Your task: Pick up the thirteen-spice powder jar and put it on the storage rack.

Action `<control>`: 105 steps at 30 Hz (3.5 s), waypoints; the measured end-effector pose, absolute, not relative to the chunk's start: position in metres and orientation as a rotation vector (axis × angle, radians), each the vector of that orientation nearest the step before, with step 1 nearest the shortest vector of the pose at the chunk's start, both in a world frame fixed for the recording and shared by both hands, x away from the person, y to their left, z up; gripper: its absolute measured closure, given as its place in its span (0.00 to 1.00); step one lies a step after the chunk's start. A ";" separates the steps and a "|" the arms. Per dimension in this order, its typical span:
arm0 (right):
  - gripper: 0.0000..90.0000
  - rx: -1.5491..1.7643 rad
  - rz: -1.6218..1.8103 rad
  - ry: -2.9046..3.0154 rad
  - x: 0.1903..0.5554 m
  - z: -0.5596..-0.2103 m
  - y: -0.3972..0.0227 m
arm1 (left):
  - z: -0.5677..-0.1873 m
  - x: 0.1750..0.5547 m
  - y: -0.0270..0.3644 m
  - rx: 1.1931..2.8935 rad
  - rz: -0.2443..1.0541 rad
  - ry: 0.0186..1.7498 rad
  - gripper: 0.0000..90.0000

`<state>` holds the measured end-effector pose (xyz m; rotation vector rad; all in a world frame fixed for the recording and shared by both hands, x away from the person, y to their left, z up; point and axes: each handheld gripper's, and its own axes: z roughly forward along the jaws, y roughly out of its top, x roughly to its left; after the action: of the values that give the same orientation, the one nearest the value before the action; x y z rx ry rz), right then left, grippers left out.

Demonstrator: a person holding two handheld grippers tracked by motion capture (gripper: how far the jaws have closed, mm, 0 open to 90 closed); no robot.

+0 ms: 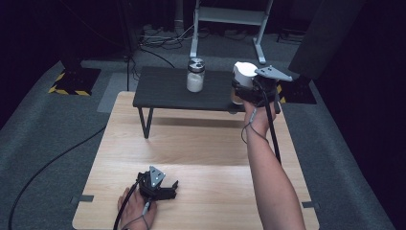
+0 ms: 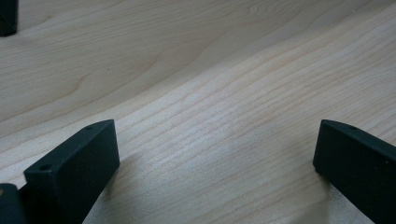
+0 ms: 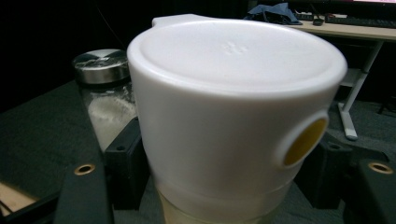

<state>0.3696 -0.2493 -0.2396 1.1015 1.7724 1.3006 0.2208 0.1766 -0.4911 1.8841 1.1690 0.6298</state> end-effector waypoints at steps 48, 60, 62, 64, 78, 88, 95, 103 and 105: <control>0.12 1.072 1.374 1.731 0.367 -0.254 -0.269 | -0.491 0.221 0.174 1.879 0.636 1.178 0.00; 0.12 1.036 1.402 1.749 0.294 -0.265 -0.311 | -0.491 0.221 0.174 1.880 0.635 1.179 0.00; 0.11 1.029 1.399 1.755 0.287 -0.269 -0.315 | -0.491 0.221 0.174 1.879 0.635 1.179 0.00; 0.10 1.022 1.395 1.765 0.279 -0.275 -0.321 | -0.491 0.221 0.174 1.878 0.635 1.180 0.00; 0.09 0.993 1.385 1.834 0.237 -0.349 -0.346 | -0.491 0.221 0.174 1.879 0.636 1.179 0.00; 0.08 1.003 1.375 1.945 0.218 -0.417 -0.356 | -0.491 0.221 0.174 1.878 0.636 1.180 0.00; 0.07 1.095 1.335 2.013 0.210 -0.472 -0.365 | -0.491 0.221 0.174 1.878 0.636 1.180 0.00; 0.05 1.145 1.196 2.082 0.216 -0.477 -0.359 | -0.491 0.221 0.174 1.879 0.636 1.179 0.00; 0.05 1.165 1.168 2.090 0.218 -0.478 -0.357 | -0.491 0.221 0.174 1.878 0.636 1.180 0.00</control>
<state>0.2177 -0.3573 -0.4783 1.1653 2.0899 1.1681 0.2207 0.1739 -0.4912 1.8784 1.1795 0.6358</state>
